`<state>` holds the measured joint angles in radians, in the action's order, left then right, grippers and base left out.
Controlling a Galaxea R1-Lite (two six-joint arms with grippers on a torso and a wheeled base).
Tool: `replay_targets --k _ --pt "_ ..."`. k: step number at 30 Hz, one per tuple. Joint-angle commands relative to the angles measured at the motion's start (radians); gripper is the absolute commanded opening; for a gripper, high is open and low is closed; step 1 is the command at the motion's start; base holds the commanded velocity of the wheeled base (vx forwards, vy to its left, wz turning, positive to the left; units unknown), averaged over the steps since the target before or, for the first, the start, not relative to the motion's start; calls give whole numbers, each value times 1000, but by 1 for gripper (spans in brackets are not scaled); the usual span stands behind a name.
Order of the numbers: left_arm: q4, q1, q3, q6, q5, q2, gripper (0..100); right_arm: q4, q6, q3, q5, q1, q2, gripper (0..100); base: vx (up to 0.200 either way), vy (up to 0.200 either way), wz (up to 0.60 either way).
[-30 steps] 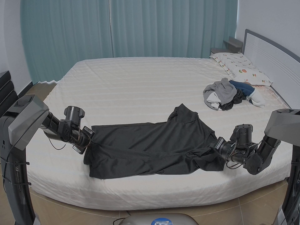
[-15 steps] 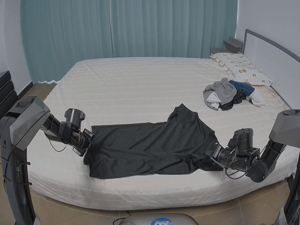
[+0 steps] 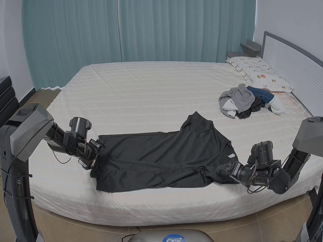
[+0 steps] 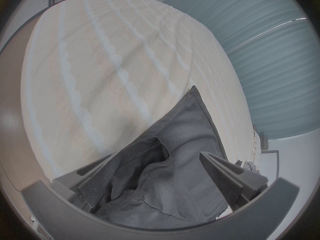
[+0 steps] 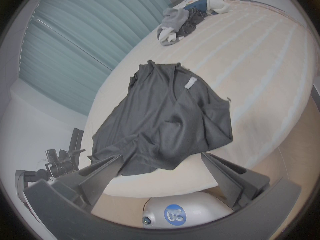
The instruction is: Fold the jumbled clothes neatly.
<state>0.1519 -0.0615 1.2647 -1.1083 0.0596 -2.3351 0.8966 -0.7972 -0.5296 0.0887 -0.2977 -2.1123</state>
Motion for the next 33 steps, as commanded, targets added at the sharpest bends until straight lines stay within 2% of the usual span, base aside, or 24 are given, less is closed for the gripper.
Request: replay_targets --k 1,9,15,25,26,29,33 --pt "0 17 -16 -2 13 42 100 1 1 -9 0 52 83 100 0 0 0" --pt "-2 23 -102 39 78 119 100 2 -7 -55 17 164 87 100 0 0 0" --pt "3 23 -192 196 203 155 100 13 -23 -66 97 190 46 100 0 0 0" --pt "23 -4 -182 351 212 94 100 56 -46 -63 132 187 3 100 0 0 0" --pt "74 -15 -186 375 203 69 100 58 -46 -63 132 184 -8 100 0 0 0" --pt "153 -23 -197 375 201 49 100 58 -46 -61 132 181 -15 100 0 0 0" --pt "181 -18 -195 354 201 49 100 70 -46 -61 132 181 -24 100 0 0 0"
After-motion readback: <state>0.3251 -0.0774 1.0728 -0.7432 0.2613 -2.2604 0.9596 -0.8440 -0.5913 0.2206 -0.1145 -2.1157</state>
